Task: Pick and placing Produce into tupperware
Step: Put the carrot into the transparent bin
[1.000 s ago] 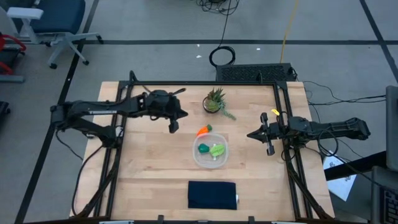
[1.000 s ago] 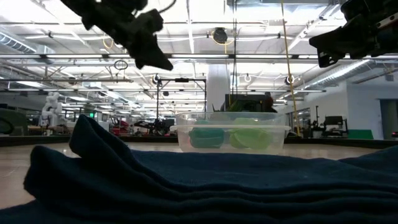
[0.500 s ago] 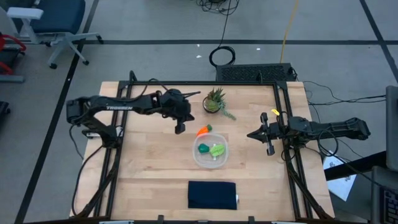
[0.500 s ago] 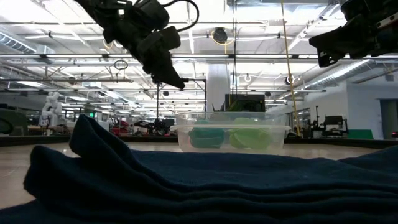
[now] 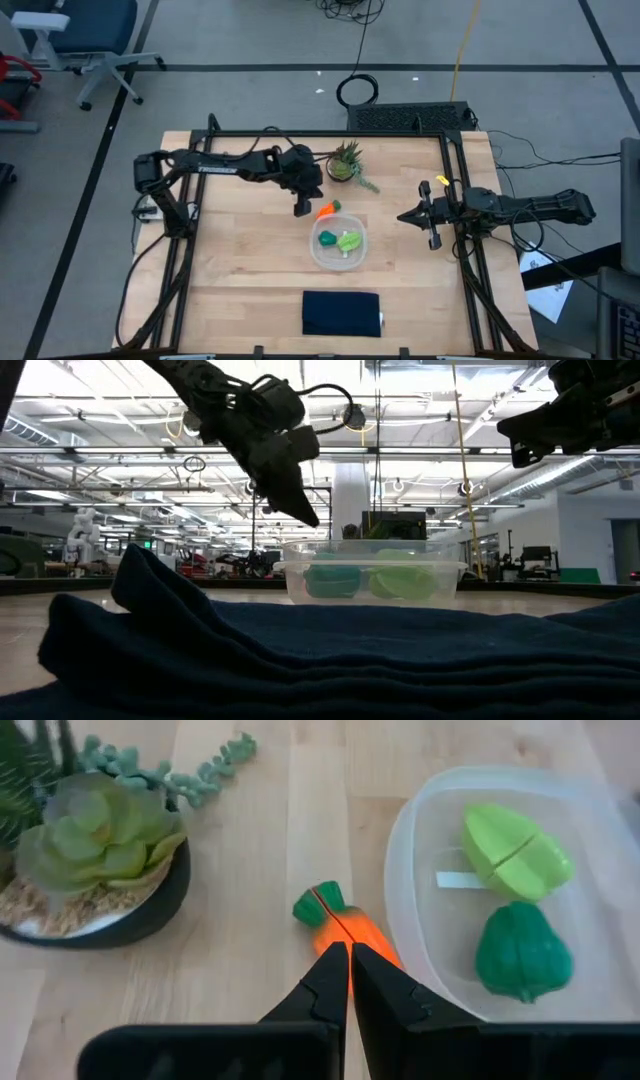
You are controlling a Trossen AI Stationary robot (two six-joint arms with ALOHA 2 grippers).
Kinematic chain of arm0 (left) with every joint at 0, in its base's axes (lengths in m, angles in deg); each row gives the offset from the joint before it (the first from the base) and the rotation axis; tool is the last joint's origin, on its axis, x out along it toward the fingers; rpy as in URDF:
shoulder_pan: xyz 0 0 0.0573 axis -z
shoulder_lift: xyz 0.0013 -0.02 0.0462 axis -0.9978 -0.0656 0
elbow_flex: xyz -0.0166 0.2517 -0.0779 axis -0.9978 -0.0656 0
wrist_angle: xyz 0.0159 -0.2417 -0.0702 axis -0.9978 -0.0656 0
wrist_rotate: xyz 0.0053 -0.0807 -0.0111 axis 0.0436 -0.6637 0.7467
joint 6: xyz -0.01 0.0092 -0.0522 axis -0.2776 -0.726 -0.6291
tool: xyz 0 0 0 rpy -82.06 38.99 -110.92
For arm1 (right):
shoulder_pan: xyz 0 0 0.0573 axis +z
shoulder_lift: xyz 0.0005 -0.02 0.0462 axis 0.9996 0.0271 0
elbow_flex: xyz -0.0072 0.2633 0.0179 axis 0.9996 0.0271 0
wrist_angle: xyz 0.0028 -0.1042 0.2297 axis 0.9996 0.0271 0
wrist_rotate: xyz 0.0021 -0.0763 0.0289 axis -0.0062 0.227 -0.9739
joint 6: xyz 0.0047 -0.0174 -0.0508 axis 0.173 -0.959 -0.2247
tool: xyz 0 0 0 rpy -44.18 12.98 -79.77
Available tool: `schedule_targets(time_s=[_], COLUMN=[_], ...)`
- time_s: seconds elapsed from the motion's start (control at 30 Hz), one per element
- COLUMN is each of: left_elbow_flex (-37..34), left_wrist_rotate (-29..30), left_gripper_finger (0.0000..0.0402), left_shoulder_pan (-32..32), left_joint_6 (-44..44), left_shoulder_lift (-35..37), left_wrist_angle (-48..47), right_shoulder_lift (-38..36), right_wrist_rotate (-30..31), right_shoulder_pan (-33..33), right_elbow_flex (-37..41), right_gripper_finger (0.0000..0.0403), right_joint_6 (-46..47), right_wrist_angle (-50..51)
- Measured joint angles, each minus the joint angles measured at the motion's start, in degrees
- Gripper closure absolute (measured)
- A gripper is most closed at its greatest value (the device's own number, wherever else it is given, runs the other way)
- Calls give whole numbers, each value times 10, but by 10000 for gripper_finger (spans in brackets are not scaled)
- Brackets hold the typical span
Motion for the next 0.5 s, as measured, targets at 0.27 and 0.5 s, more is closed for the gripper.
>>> schedule_targets(time_s=[0.27,0.5], left_elbow_flex=[0,0], left_wrist_rotate=[0,18], left_gripper_finger=[367,256], left_shoulder_pan=[20,34], left_joint_6=[32,23], left_shoulder_lift=[-18,-17], left_wrist_angle=[-19,-12], right_shoulder_lift=[0,0], right_wrist_rotate=[0,0], right_shoulder_pan=[0,0], right_elbow_flex=[0,0], right_gripper_finger=[403,403], right_joint_6=[2,1], right_wrist_angle=[1,2])
